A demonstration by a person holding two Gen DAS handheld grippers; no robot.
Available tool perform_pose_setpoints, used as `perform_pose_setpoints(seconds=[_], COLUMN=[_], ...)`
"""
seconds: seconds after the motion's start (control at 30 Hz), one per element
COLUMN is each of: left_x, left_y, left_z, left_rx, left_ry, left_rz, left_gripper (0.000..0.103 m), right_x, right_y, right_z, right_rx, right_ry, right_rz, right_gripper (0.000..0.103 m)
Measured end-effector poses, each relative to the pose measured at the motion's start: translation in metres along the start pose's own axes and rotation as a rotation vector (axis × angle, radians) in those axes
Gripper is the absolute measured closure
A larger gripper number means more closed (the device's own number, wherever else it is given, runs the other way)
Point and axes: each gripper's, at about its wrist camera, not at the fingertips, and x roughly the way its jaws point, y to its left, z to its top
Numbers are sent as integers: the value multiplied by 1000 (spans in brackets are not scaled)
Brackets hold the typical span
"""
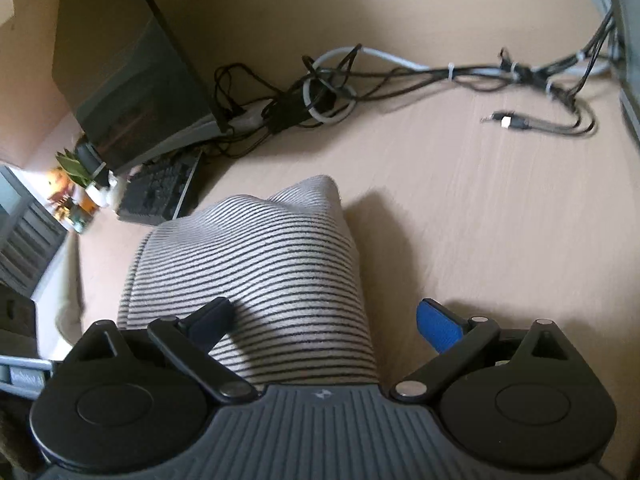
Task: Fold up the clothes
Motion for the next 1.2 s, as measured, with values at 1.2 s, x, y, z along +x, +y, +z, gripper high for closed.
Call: perform_pose_setpoints(seconds=[1.2], left_x=[-132], left_y=[139], left_z=[126], left_rx=[60], left_ry=[-281], left_rz=[10], left_gripper=[14], right_x=[118], right_y=[142], right_z=[37], right_rx=[-296], right_ry=[-18], right_rz=[39], right_gripper=[6])
